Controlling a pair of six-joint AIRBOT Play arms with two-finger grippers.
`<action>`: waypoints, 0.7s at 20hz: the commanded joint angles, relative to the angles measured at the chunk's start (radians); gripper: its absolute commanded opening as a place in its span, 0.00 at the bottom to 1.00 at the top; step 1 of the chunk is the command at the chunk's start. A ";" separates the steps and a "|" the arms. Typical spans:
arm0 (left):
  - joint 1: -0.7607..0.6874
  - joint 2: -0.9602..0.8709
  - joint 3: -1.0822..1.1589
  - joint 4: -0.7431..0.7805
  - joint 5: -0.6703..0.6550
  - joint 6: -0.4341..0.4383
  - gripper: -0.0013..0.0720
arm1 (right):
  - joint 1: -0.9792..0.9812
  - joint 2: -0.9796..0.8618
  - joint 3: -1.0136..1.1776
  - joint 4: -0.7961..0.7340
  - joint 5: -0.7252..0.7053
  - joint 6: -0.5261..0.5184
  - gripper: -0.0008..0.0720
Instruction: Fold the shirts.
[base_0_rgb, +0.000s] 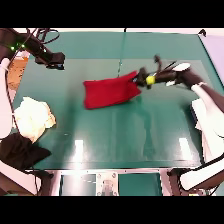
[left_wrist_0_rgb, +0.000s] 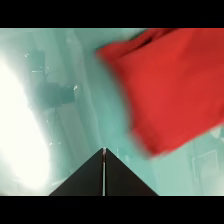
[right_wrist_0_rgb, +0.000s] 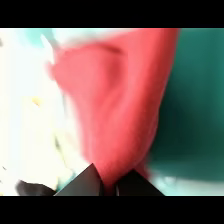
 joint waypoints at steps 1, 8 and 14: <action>0.001 0.000 0.000 0.000 -0.024 0.000 0.05 | -0.168 0.117 0.087 0.001 0.101 0.077 0.03; 0.000 0.000 0.000 -0.001 -0.024 -0.007 0.05 | -0.703 0.344 0.089 -0.067 0.164 0.153 0.03; 0.000 0.000 0.000 -0.001 -0.023 -0.008 0.05 | -1.110 0.416 0.091 -0.179 0.283 0.225 0.03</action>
